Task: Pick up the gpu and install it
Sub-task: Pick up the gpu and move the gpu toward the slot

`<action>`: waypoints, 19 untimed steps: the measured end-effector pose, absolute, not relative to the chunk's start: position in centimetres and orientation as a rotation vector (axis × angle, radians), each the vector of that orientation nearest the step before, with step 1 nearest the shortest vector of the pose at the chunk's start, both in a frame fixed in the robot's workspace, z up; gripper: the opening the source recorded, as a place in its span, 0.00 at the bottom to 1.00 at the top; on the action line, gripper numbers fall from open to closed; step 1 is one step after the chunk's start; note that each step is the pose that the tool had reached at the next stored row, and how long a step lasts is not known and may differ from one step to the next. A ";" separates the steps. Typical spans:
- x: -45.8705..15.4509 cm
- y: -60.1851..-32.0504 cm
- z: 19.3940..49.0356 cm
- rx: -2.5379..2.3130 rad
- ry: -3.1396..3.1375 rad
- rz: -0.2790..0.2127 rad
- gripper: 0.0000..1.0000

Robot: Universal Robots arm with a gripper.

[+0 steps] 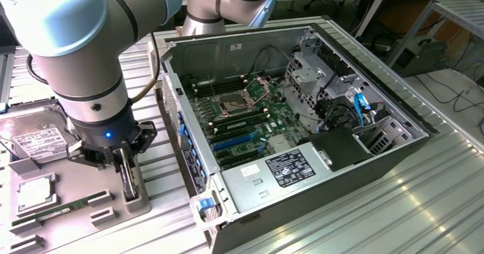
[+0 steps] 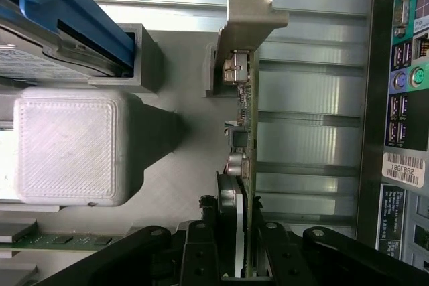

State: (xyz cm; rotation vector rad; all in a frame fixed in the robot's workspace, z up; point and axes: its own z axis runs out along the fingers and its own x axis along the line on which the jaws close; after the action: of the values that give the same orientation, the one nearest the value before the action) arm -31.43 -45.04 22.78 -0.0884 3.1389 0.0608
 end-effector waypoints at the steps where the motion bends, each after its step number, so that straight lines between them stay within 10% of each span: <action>1: -31.4 -45.0 22.8 -0.088 3.139 0.061 0.28; 19: -31.4 -45.0 32.2 -0.088 3.139 0.061 0.28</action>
State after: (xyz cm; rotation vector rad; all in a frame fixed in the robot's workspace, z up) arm -31.43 -45.03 32.17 -0.0884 3.1388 0.0609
